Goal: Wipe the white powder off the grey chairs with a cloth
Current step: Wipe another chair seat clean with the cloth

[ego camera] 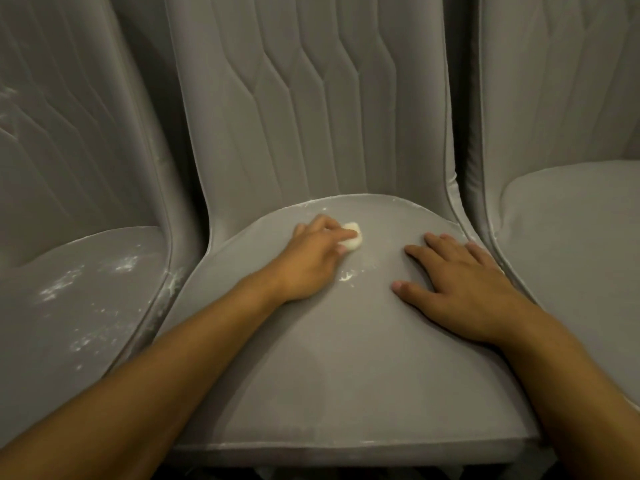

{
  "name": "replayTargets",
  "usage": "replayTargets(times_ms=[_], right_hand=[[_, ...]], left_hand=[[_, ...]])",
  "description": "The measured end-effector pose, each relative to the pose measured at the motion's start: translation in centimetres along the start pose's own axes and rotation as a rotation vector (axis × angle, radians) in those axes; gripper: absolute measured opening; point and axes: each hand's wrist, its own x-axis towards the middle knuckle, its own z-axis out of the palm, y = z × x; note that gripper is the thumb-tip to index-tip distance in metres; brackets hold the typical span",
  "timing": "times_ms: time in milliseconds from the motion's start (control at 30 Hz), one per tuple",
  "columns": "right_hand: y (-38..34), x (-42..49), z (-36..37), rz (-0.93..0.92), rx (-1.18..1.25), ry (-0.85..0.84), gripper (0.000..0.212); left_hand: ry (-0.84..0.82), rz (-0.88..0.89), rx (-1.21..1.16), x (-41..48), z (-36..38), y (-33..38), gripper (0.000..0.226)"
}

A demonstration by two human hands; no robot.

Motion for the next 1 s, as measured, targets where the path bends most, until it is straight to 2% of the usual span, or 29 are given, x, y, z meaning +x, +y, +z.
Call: replayTargets(times_ms=[167, 233, 367, 533, 633, 700, 800, 867, 900, 1000], right_hand=[[-0.1, -0.1, 0.0, -0.009, 0.000, -0.004, 0.074], [-0.1, -0.1, 0.0, -0.008, 0.006, -0.004, 0.074], [0.0, -0.1, -0.1, -0.001, 0.027, -0.012, 0.069], [0.0, 0.0, 0.0, 0.003, 0.033, 0.000, 0.059], [0.0, 0.0, 0.1, 0.004, 0.034, 0.000, 0.059], [-0.1, -0.1, 0.1, 0.001, 0.040, 0.008, 0.057], [0.1, 0.0, 0.1, 0.008, 0.055, 0.009, 0.054], [0.1, 0.0, 0.2, 0.007, 0.051, 0.009, 0.054], [0.1, 0.1, 0.2, 0.006, 0.048, 0.010, 0.054], [0.0, 0.2, 0.1, 0.011, 0.048, 0.000, 0.054]], left_hand=[[-0.141, 0.229, -0.088, -4.9, -0.6, 3.6, 0.042], [-0.123, 0.209, -0.101, -5.3, -1.4, 2.9, 0.041], [0.069, 0.035, -0.099, -3.6, -2.7, 1.0, 0.042], [-0.120, 0.197, -0.093, -4.6, -0.3, 4.3, 0.041], [-0.157, 0.273, -0.137, -6.0, -0.5, 4.8, 0.039], [-0.086, 0.241, -0.156, -6.2, -1.1, 3.5, 0.038], [0.113, 0.032, -0.057, -4.9, -2.2, 0.6, 0.042], [0.123, -0.066, -0.033, -4.7, -2.6, 0.4, 0.046], [0.074, -0.030, -0.057, -5.0, -2.2, 1.0, 0.046], [-0.093, 0.259, -0.103, -7.7, -0.6, 4.6, 0.039]])
